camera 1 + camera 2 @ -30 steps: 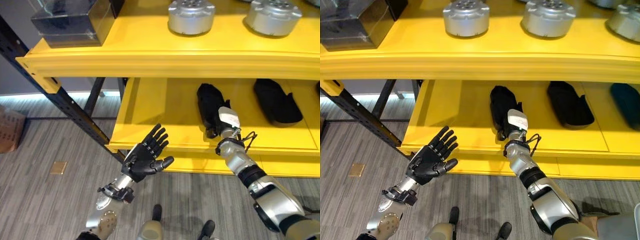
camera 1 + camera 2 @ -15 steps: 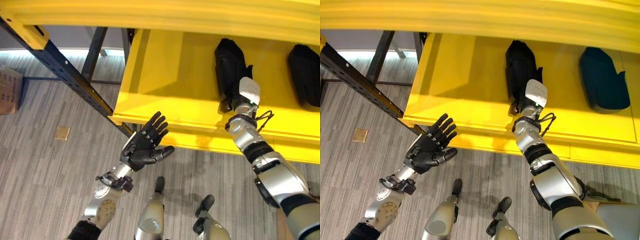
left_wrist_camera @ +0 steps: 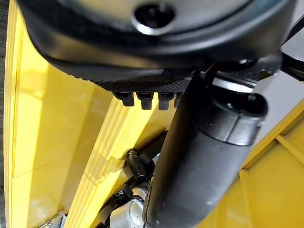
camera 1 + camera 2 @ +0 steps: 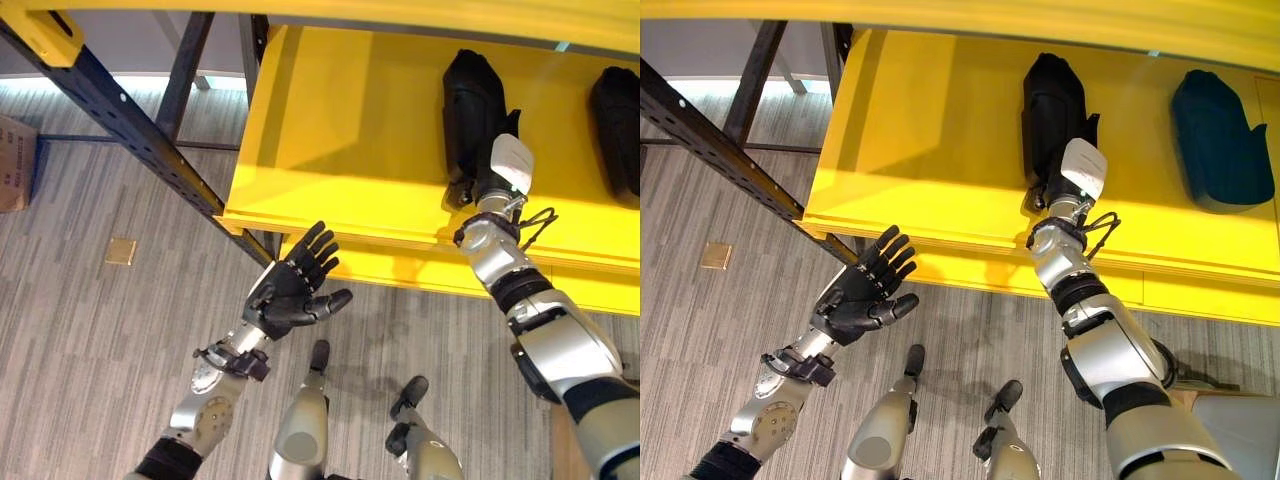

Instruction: Move parts from the plastic box to the shelf.

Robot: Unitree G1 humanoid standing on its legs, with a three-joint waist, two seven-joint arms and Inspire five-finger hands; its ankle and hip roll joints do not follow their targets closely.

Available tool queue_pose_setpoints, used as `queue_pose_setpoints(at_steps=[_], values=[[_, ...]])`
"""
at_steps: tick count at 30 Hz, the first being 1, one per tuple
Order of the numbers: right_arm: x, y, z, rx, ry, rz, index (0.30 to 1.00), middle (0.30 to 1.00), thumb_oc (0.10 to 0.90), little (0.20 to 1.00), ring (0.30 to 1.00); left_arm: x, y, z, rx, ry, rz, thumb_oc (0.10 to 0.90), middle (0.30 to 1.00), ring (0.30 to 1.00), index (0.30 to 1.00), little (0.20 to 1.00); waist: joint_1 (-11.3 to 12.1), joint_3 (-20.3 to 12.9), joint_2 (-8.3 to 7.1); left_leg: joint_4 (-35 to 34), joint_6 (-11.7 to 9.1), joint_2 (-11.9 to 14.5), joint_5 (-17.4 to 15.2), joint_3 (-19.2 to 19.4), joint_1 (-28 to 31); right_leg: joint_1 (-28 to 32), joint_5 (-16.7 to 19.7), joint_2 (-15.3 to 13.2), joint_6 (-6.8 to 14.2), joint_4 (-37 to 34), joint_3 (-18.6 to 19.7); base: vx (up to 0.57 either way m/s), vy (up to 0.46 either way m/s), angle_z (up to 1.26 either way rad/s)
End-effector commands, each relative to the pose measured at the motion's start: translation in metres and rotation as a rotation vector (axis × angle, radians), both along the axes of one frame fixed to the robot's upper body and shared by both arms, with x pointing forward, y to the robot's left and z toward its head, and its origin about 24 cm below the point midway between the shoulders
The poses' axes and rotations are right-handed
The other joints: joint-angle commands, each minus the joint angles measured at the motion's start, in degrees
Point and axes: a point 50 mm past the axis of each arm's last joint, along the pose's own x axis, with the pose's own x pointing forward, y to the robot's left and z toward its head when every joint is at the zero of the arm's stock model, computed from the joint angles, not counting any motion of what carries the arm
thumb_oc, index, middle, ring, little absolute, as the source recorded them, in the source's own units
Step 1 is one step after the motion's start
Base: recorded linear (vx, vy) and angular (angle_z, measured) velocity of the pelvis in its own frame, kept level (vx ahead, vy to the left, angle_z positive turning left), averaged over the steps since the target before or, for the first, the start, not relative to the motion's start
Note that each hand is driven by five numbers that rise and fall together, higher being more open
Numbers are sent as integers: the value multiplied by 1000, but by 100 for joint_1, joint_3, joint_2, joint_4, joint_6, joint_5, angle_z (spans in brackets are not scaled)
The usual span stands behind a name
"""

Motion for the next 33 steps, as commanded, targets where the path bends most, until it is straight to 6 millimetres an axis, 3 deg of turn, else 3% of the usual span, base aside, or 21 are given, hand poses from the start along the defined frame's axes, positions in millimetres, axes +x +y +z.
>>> queue_pose_setpoints(at_steps=[1,10,21,33], values=[[5,-16,39,-92,-32,-11,1000,1000,900,1000,1000,0,-15,54,-74,-268,-82,900,1000,1000,1000,1000,297,74,70,105,240,-211,-503,165,118,156,-876,-145,152,781,200,0,0,0],[6,-7,34,-122,-2,29,1000,1000,900,1000,1000,1,-13,53,-66,-265,-92,900,1000,1000,1000,1000,311,27,47,123,239,-203,-513,172,182,237,-874,-136,142,755,195,1,-2,0],[2,1,46,-287,-121,81,1000,1000,900,1000,1000,-5,-10,48,-66,-258,-101,900,1000,1000,1000,1000,261,-74,7,127,235,-185,-503,186,228,295,-864,-114,150,723,213,0,0,0],[-4,12,43,-329,-174,143,1000,1000,900,1000,1000,-9,-7,43,-64,-255,-110,900,1000,1000,1000,1000,183,-148,-61,170,259,-161,-544,215,279,346,-876,-99,147,721,291,0,0,0]])
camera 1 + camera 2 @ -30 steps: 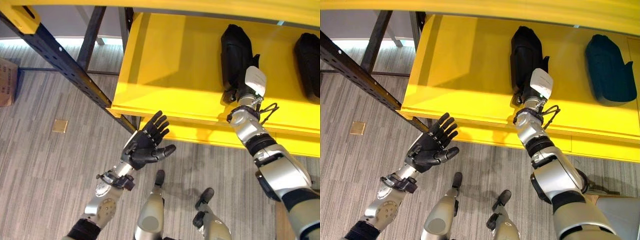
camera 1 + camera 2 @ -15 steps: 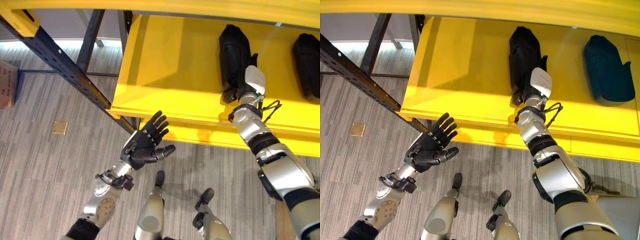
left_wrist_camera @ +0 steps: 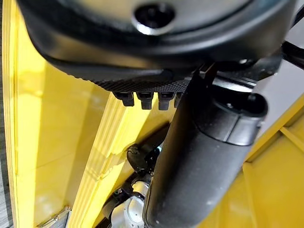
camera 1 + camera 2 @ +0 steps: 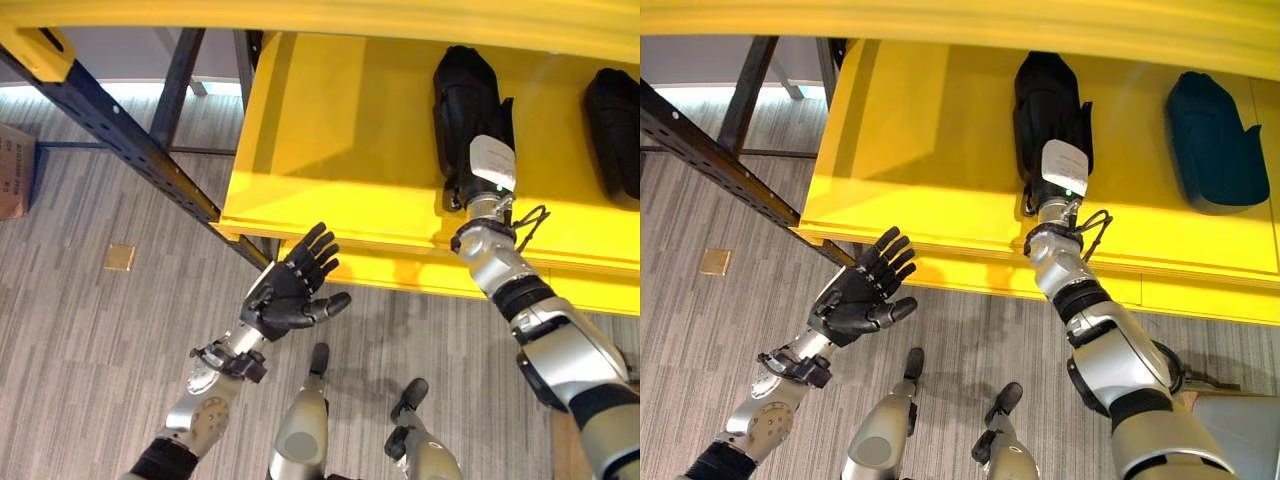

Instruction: Move parts from the plastic box to the shelf.

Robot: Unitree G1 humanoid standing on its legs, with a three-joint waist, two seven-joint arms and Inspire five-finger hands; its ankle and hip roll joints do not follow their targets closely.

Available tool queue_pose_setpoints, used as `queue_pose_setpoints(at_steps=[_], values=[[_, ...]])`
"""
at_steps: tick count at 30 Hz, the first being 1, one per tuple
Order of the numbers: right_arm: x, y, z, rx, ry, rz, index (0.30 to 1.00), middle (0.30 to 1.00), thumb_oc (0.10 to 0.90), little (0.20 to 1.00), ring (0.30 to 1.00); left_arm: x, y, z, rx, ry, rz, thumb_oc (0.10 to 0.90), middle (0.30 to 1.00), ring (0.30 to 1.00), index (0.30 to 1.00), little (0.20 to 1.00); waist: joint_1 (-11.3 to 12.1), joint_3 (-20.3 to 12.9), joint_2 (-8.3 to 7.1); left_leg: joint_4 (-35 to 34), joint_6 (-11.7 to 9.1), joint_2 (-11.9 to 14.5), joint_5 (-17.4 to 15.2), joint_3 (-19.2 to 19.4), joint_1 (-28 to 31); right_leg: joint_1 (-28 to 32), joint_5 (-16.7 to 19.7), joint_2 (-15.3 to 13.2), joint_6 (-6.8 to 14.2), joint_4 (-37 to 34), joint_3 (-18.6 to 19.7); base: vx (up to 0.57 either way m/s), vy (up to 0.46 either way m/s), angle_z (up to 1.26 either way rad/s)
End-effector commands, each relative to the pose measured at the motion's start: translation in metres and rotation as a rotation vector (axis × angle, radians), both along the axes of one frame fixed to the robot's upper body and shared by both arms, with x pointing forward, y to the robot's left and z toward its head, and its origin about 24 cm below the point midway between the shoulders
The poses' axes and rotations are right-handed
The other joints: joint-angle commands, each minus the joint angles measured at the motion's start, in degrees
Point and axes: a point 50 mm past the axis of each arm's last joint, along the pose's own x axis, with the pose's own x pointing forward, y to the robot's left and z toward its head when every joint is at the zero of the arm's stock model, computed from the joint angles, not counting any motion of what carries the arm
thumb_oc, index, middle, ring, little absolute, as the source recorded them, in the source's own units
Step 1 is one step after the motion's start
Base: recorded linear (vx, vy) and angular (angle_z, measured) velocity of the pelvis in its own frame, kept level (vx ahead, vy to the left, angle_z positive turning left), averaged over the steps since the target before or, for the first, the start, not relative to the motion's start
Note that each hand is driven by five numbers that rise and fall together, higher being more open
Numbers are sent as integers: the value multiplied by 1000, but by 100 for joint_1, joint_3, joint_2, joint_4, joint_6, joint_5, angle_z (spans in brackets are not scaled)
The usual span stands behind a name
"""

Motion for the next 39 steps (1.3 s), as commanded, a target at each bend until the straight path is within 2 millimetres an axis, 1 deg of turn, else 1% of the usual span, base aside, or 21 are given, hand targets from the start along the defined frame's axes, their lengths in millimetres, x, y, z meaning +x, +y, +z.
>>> queue_pose_setpoints(at_steps=[1,8,13,31,39], values=[[-2,2,46,-124,-187,48,1000,1000,900,1000,1000,-8,-9,42,-79,-240,-85,900,1000,1000,1000,1000,163,-163,-71,210,231,-157,-598,106,123,178,-1009,-146,183,889,228,0,0,0],[-6,12,40,-141,-155,120,1000,1000,900,1000,1000,-10,-8,41,-78,-243,-76,900,1000,1000,1000,1000,100,-216,-120,206,236,-144,-616,126,168,206,-1016,-130,184,881,292,0,0,0],[-8,15,26,-64,-87,140,1000,1000,900,1000,1000,-10,-7,40,-71,-242,-73,900,1000,1000,1000,1000,73,-253,-152,183,233,-122,-618,132,209,237,-1018,-128,182,870,315,0,0,0],[-14,21,-4,61,59,160,1000,1000,900,1000,1000,-13,-7,38,-67,-226,-60,900,1000,1000,1000,1000,-10,-416,-228,158,228,-70,-622,175,359,376,-1006,-109,172,823,385,0,0,0],[-20,27,-9,114,70,192,1000,1000,900,1000,1000,-14,-6,37,-65,-222,-47,900,1000,1000,1000,1000,-78,-464,-256,150,238,-52,-630,198,418,412,-1001,-101,171,815,430,0,0,0]])
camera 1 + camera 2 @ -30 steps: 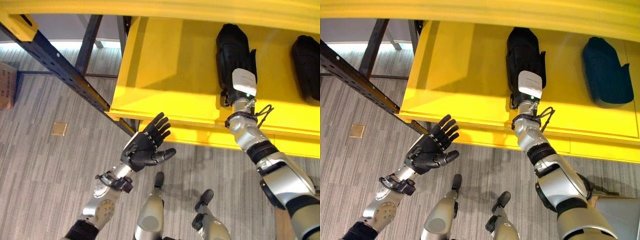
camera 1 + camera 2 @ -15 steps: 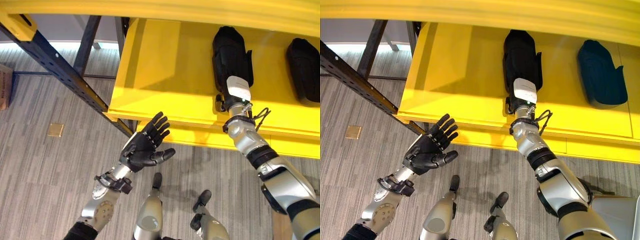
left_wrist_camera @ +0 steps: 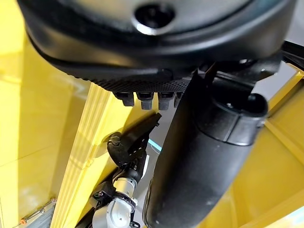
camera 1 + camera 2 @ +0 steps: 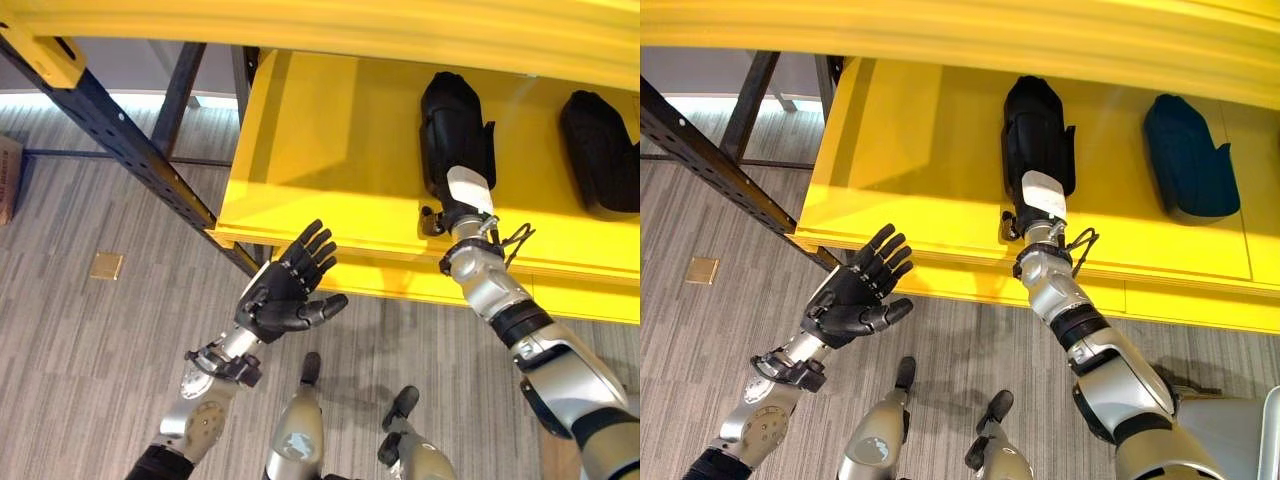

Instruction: Move parts from the plastic box to the shelf.

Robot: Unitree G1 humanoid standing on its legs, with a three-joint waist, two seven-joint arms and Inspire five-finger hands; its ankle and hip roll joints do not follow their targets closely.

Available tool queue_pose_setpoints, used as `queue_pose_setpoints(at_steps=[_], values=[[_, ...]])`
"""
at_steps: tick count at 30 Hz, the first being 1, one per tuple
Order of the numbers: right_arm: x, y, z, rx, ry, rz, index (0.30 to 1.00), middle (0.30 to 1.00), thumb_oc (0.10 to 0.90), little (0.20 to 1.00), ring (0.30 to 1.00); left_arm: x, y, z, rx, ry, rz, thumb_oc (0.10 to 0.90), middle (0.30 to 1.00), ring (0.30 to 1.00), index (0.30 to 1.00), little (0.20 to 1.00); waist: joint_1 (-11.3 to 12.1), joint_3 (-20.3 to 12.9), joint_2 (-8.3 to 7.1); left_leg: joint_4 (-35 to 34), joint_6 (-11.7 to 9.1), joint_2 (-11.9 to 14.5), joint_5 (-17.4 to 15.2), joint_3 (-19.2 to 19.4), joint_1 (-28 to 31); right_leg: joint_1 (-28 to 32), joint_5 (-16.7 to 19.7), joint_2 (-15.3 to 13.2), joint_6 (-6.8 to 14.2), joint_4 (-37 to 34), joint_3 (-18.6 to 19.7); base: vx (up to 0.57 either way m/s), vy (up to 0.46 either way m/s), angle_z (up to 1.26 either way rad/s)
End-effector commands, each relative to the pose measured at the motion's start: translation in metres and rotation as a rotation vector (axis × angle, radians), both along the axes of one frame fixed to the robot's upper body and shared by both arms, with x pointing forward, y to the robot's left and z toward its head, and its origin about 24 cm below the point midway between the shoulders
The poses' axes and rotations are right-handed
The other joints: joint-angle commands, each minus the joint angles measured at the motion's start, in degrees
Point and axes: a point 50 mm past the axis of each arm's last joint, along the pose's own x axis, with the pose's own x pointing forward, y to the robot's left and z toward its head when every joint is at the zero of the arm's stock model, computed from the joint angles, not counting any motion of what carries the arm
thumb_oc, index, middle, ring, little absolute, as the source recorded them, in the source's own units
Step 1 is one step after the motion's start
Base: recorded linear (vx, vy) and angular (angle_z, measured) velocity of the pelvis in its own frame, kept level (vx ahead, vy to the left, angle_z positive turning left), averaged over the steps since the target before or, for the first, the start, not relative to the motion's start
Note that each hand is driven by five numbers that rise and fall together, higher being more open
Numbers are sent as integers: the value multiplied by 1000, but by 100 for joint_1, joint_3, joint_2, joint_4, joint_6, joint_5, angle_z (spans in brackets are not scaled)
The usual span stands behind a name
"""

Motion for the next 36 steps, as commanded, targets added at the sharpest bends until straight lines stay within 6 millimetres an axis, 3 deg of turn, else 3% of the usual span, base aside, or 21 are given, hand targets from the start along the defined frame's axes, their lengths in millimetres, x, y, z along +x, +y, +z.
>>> queue_pose_setpoints(at_steps=[1,19,30,34,36], values=[[-3,7,20,-3,-93,50,1000,1000,900,1000,1000,-8,-11,32,-54,-194,-51,900,1000,1000,1000,1000,-36,-462,-28,237,219,-53,-586,126,28,115,-982,-107,144,818,313,0,0,0],[-17,6,52,-109,-522,-4,1000,1000,900,1000,1000,-10,-13,27,-83,-193,-47,900,1000,1000,1000,1000,-118,-528,129,215,253,-77,-587,133,59,101,-1001,-129,131,817,376,-1,1,0],[-36,20,82,-102,-813,144,1000,1000,900,1000,1000,-14,-15,21,-105,-182,-41,900,1000,1000,1000,1000,-185,-666,243,167,254,-99,-588,153,131,118,-1057,-147,105,820,418,-2,13,-1],[-48,31,85,-64,-874,240,1000,1000,900,1000,1000,-17,-13,19,-116,-185,-33,900,1000,1000,1000,1000,-245,-738,251,160,251,-100,-608,163,174,146,-1091,-144,90,824,448,-5,47,-5],[-61,38,77,5,-867,315,1000,1000,900,1000,1000,-20,-11,16,-127,-188,-13,900,1000,1000,1000,1000,-341,-812,236,143,254,-93,-627,183,235,180,-1114,-143,84,826,492,-4,94,-7]])
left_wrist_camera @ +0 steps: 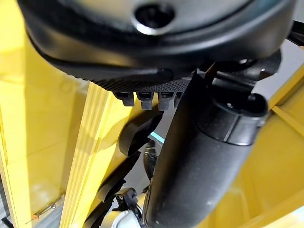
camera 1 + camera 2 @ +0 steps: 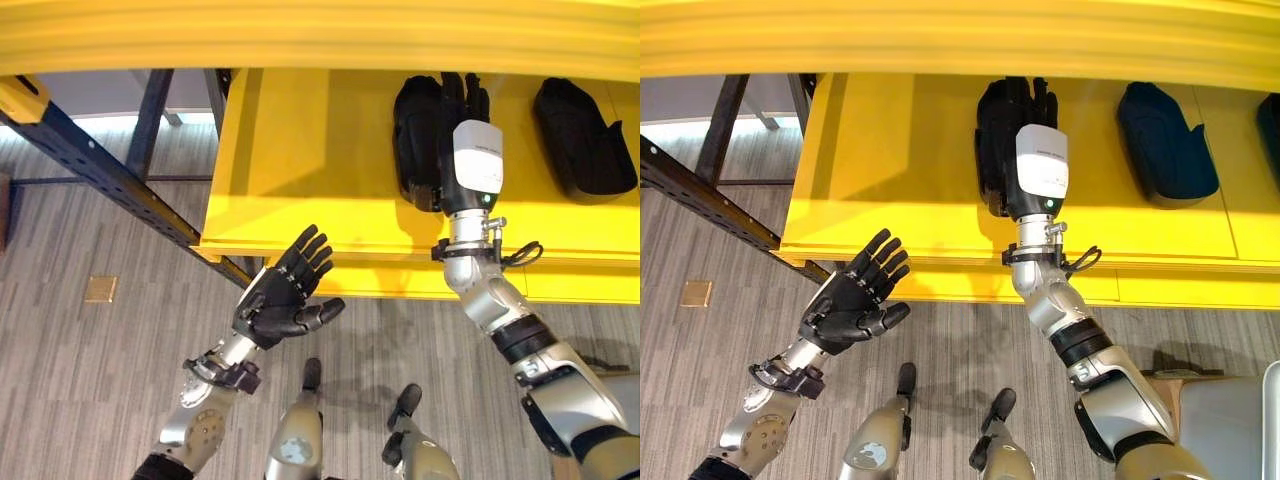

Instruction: Move parts from the plastic box to the shelf.

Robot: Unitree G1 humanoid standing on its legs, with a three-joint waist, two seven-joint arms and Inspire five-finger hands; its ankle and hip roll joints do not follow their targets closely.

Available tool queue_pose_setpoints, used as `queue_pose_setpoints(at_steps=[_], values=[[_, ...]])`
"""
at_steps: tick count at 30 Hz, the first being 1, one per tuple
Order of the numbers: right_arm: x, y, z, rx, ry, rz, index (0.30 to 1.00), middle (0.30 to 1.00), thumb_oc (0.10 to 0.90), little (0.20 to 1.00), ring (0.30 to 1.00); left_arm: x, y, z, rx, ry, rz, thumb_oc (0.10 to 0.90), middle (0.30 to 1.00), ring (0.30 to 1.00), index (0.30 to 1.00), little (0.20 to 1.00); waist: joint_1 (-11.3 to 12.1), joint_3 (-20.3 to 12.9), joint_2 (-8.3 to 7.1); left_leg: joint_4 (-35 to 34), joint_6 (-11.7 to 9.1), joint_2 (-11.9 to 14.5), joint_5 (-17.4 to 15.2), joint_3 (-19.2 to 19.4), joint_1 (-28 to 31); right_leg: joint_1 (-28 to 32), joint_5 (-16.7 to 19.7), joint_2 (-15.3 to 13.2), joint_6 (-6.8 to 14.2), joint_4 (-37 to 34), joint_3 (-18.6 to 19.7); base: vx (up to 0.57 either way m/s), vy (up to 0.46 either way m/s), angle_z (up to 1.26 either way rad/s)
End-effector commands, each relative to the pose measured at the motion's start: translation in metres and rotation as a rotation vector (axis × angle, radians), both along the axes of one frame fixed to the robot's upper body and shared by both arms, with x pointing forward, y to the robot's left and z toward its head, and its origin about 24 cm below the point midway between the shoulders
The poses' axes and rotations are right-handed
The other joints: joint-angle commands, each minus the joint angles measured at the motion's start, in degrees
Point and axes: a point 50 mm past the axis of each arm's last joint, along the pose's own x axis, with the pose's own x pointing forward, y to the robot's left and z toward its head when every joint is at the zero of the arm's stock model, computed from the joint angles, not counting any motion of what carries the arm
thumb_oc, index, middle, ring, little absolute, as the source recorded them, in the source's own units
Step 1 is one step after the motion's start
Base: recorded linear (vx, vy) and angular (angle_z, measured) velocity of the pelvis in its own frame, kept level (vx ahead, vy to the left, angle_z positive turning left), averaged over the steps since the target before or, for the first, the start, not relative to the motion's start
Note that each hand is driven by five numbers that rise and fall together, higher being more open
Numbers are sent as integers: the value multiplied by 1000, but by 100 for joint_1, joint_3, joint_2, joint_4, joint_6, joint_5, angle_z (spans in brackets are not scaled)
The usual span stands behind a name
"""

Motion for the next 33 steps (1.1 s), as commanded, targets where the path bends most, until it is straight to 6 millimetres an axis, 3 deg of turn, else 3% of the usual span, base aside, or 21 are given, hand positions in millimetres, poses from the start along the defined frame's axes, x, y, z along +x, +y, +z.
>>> queue_pose_setpoints(at_steps=[1,7,9,11,18,20,22,23,27,33], values=[[-23,9,31,25,-208,157,1000,1000,900,1000,1000,-12,-13,23,-102,-198,-38,900,1000,1000,1000,1000,-68,-738,-5,155,228,-70,-598,45,168,223,-1125,-113,90,814,345,6,67,-6],[-60,1,-10,107,-48,305,1000,1000,900,1000,1000,-24,-7,13,-96,-193,-20,900,1000,1000,1000,1000,-330,-943,-94,73,238,-24,-639,167,314,298,-1128,-121,142,756,459,-8,94,-7],[-82,-12,-41,170,109,313,1000,1000,900,1000,1000,-31,-5,7,-64,-193,-37,900,1000,1000,1000,1000,-544,-1079,-163,23,263,5,-681,334,450,339,-1107,-144,207,733,556,-31,188,-7],[-93,-22,-54,224,168,296,1000,1000,900,1000,1000,-35,-2,5,-52,-199,-55,900,1000,1000,1000,1000,-703,-1143,-215,2,274,27,-702,482,529,352,-1078,-171,264,720,625,-43,161,-12],[-111,-38,-65,262,201,254,1000,1000,900,1000,1000,-30,-5,9,-12,-226,-110,900,1000,1000,1000,1000,-1174,-1195,-419,-85,317,16,-811,1042,775,324,-772,-308,552,502,778,-56,140,-34],[-111,-38,-65,272,201,250,1000,1000,900,1000,1000,-28,-6,11,-9,-231,-116,900,1000,1000,1000,1000,-1209,-1177,-448,-97,315,27,-822,1190,826,282,-663,-356,635,460,756,-88,70,-52],[-111,-34,-66,280,187,264,1000,1000,900,1000,1000,-26,-7,13,7,-246,-107,900,1000,1000,1000,1000,-1219,-1086,-490,0,332,120,-900,1709,938,165,-626,-475,744,700,356,-135,72,-62],[-111,-34,-66,280,185,266,1000,1000,900,1000,1000,-25,-6,14,8,-251,-100,900,1000,1000,1000,1000,-1215,-1081,-480,52,325,142,-1017,1772,982,175,-714,-514,799,838,257,-105,55,-73],[-111,-35,-67,281,140,239,1000,1000,900,1000,1000,-23,-5,21,13,-308,-96,900,1000,1000,1000,1000,-1203,-1038,-456,393,518,211,-1132,2066,771,7,-982,-711,611,1688,60,-147,24,-93],[-106,-46,-82,334,173,168,1000,1000,900,1000,1000,-24,3,19,28,-336,-62,900,1000,1000,1000,1000,-1147,-1149,-383,506,659,162,-1225,2264,712,51,-961,-953,506,2383,-12,-53,-62,-30]])
